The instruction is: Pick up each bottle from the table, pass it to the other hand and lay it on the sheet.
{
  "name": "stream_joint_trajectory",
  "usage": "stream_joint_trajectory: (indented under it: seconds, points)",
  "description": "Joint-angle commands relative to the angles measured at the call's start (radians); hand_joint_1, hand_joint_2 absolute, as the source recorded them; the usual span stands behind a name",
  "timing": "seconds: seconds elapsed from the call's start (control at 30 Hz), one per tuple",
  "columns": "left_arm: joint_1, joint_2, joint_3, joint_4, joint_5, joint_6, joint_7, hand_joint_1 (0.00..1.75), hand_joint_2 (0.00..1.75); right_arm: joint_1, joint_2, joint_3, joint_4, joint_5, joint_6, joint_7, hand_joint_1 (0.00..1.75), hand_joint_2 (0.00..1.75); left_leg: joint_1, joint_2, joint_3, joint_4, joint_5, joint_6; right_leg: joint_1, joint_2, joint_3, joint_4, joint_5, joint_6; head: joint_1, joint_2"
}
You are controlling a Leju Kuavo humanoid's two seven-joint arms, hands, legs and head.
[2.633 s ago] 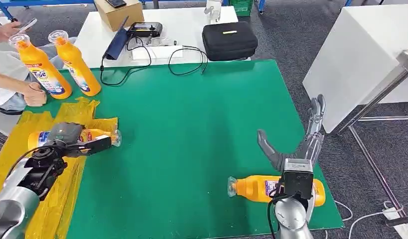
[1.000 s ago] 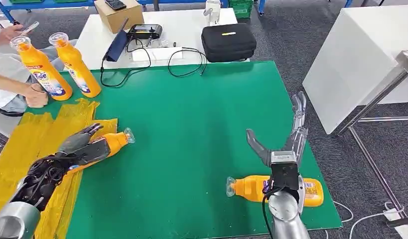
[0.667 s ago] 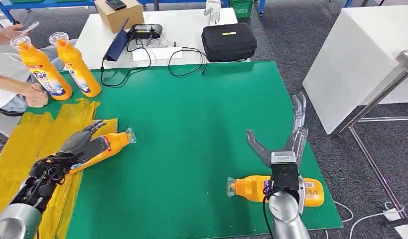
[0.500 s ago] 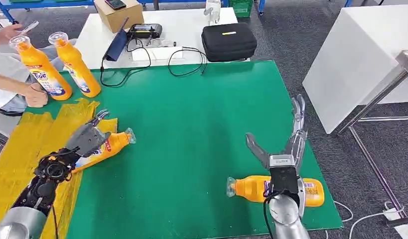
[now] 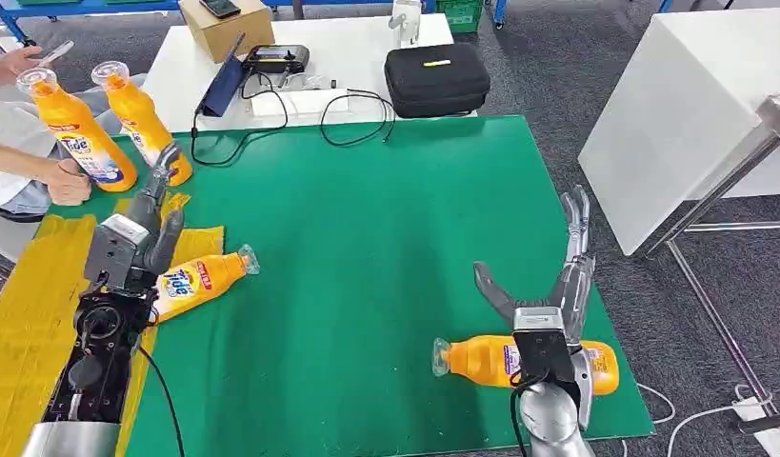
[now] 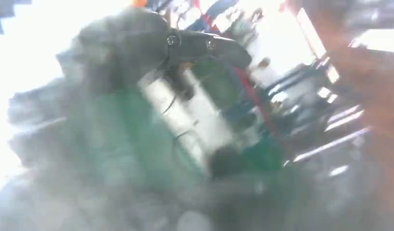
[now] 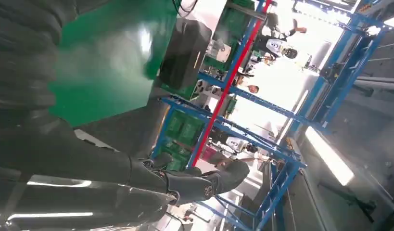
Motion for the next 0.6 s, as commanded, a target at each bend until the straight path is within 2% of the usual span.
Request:
stream_joint_trajectory:
  seconds: [0.03,0.07,0.13,0.37,0.4,0.43,0.5,0.6]
  points:
    - [0.084,-0.142,0.073,-0.337,0.222,-0.115,0.061,0.0,1.75,0.005,-0.032,0.02,-0.023,0.073,0.079,0.043,0.0,1.75,0.001,0.0,0.002,0.002,-0.004,0.001,0.001,-0.001,0.004,0.0,-0.003,0.001,0.0,0.0]
    - [0.116,-0.152,0.068,-0.375,0.284,-0.156,0.078,0.0,1.75,0.004,-0.078,0.055,-0.01,0.16,0.153,0.095,0.0,1.75,0.0,0.0,0.001,0.001,-0.002,0.001,0.0,0.0,0.002,0.0,-0.001,0.001,0.0,0.0]
    - [0.164,-0.158,0.053,-0.414,0.303,-0.173,0.091,0.0,1.75,0.006,-0.135,0.094,0.028,0.236,0.239,0.12,0.0,1.75,0.0,0.001,0.002,0.0,-0.002,0.001,0.0,0.001,0.003,-0.002,-0.001,0.001,0.0,0.0]
    - [0.161,-0.154,0.052,-0.401,0.308,-0.173,0.087,0.0,1.75,0.007,-0.134,0.089,0.039,0.237,0.234,0.108,0.0,1.75,0.0,-0.001,0.002,0.0,-0.003,0.001,0.0,-0.001,0.004,-0.002,-0.001,0.001,0.0,0.0]
    - [0.16,-0.154,0.051,-0.395,0.311,-0.175,0.087,0.0,1.75,0.007,-0.159,0.113,0.039,0.263,0.271,0.111,0.0,1.75,0.001,0.0,0.004,0.0,-0.005,0.001,0.001,0.0,0.006,-0.001,-0.002,0.001,0.0,0.0]
    - [0.181,-0.161,0.038,-0.39,0.312,-0.18,0.101,0.0,1.75,0.038,-0.225,0.159,0.026,0.301,0.351,0.108,0.0,1.75,0.001,-0.001,0.002,0.0,-0.003,0.001,0.001,-0.001,0.004,-0.001,-0.001,0.001,0.0,0.0]
    - [0.203,-0.175,0.021,-0.369,0.306,-0.167,0.117,0.0,1.75,0.093,-0.301,0.193,-0.002,0.37,0.353,0.081,0.0,1.75,0.0,-0.003,0.004,-0.001,-0.003,0.001,0.0,-0.002,0.007,-0.003,-0.002,0.001,0.0,0.0]
    - [0.193,-0.185,-0.006,-0.285,0.304,-0.129,0.119,0.0,1.75,0.191,-0.45,0.202,-0.08,0.381,0.351,0.034,0.0,1.75,-0.001,-0.006,0.004,-0.001,-0.003,0.002,-0.001,-0.006,0.007,-0.003,-0.003,0.002,0.0,0.0]
